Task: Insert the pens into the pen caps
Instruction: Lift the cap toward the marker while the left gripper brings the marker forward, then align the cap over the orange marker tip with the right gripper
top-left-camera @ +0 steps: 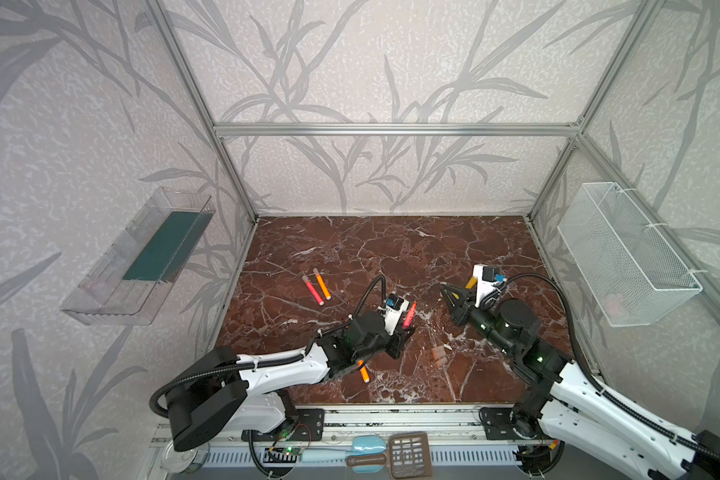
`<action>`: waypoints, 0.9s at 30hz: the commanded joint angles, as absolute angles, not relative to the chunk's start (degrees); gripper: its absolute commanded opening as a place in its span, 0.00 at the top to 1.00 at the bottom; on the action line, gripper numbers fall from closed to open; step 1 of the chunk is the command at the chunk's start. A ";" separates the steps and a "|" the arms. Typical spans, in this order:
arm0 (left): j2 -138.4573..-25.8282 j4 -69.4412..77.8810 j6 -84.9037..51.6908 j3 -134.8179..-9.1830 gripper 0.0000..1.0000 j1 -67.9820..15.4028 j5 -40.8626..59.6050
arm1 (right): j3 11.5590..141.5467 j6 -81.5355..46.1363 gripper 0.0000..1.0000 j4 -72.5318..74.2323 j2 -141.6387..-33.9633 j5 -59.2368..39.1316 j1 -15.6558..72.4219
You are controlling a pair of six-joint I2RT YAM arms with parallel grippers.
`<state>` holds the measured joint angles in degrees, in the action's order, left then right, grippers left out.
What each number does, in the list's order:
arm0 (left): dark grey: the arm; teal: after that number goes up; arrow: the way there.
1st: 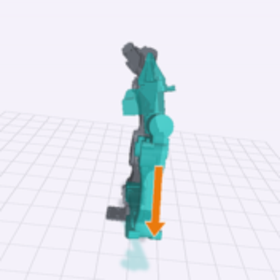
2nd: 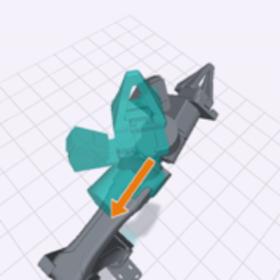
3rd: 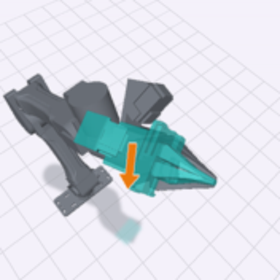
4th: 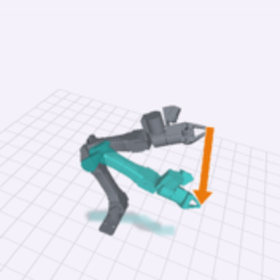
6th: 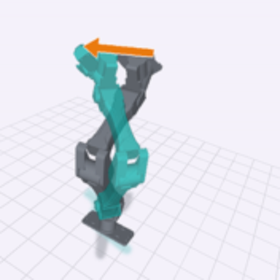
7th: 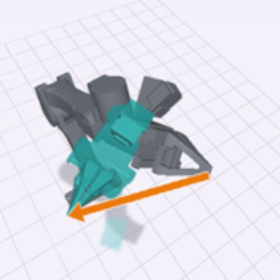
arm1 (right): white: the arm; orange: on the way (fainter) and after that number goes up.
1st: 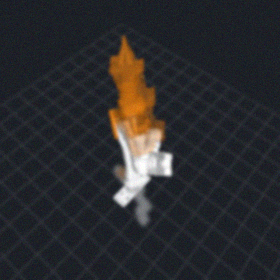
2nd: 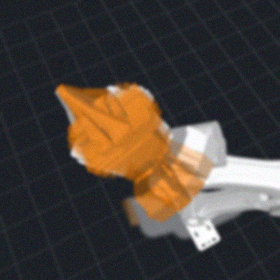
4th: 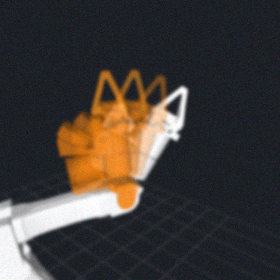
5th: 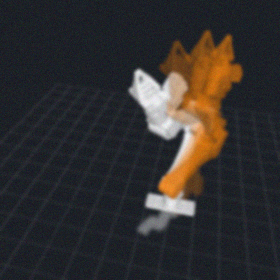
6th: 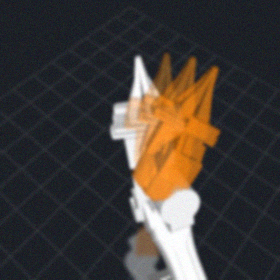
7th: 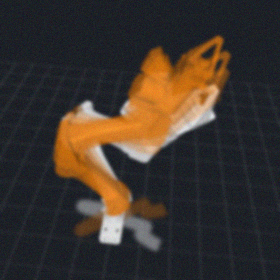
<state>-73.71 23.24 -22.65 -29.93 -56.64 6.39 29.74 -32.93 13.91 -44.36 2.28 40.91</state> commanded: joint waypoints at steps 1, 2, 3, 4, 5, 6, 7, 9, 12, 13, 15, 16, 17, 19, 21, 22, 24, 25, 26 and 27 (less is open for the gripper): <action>-73.73 25.61 -22.54 -31.51 1.00 -56.96 7.43 | 32.22 -34.30 1.00 17.29 -46.44 -2.62 40.78; -73.59 26.24 -22.42 -31.19 1.00 -57.02 7.35 | 32.06 -34.73 1.00 18.48 -47.34 -3.47 40.86; -73.64 26.97 -22.32 -30.81 1.00 -57.04 7.15 | 31.67 -35.25 1.00 20.55 -48.49 -4.62 40.87; -73.62 27.64 -22.32 -30.56 1.00 -57.04 7.03 | 31.41 -35.60 1.00 21.99 -49.46 -5.58 40.87; -73.73 28.38 -22.30 -30.21 1.00 -57.04 6.98 | 31.49 -36.05 1.00 23.18 -50.55 -6.48 40.87; -73.72 29.19 -22.39 -29.93 1.00 -57.04 7.01 | 31.75 -36.04 1.00 23.79 -51.61 -7.34 40.87; -73.74 29.59 -22.51 -29.88 1.00 -57.00 7.06 | 32.14 -36.95 1.00 24.13 -52.46 -7.91 40.95; -73.44 29.26 -22.76 -30.14 1.00 -57.04 7.53 | 33.06 -38.31 1.00 24.96 -54.34 -8.97 41.45; -72.77 29.58 -22.59 -29.48 1.00 -57.04 7.55 | 33.88 -38.34 1.00 26.39 -56.59 -10.02 42.30; -72.69 29.92 -22.48 -29.11 1.00 -57.04 7.17 | 33.84 -38.35 1.00 26.82 -57.07 -10.02 42.54; -72.35 30.77 -22.74 -28.38 1.00 -57.04 6.36 | 33.82 -38.54 1.00 27.42 -58.08 -9.78 42.88; -72.23 31.11 -22.89 -28.11 1.00 -57.02 6.37 | 33.76 -38.62 1.00 27.51 -58.41 -9.54 43.04; -72.18 31.26 -23.07 -27.99 1.00 -57.04 6.53 | 33.97 -38.67 1.00 27.59 -58.82 -9.24 43.22; -71.85 30.82 -23.13 -28.17 1.00 -57.06 6.94 | 34.29 -38.58 1.00 27.52 -59.47 -8.85 43.24; -71.40 30.59 -23.08 -28.05 1.00 -57.08 7.10 | 34.51 -38.54 1.00 27.66 -60.06 -8.55 43.24; -71.15 30.61 -23.04 -27.92 1.00 -57.12 7.10 | 34.41 -38.59 1.00 28.05 -60.32 -8.53 43.34; -70.59 30.75 -22.94 -27.56 1.00 -57.13 6.77 | 34.00 -38.94 1.00 29.29 -61.01 -8.46 43.42; -70.39 30.76 -22.92 -27.36 1.00 -57.13 6.60 | 33.90 -39.07 1.00 29.44 -61.31 -8.31 43.49; -70.12 30.81 -22.97 -27.18 1.00 -57.13 6.43 | 34.01 -39.11 1.00 29.45 -61.56 -8.18 43.51; -69.91 30.71 -23.00 -27.01 1.00 -57.13 6.17 | 33.95 -39.11 1.00 29.40 -61.74 -7.96 43.53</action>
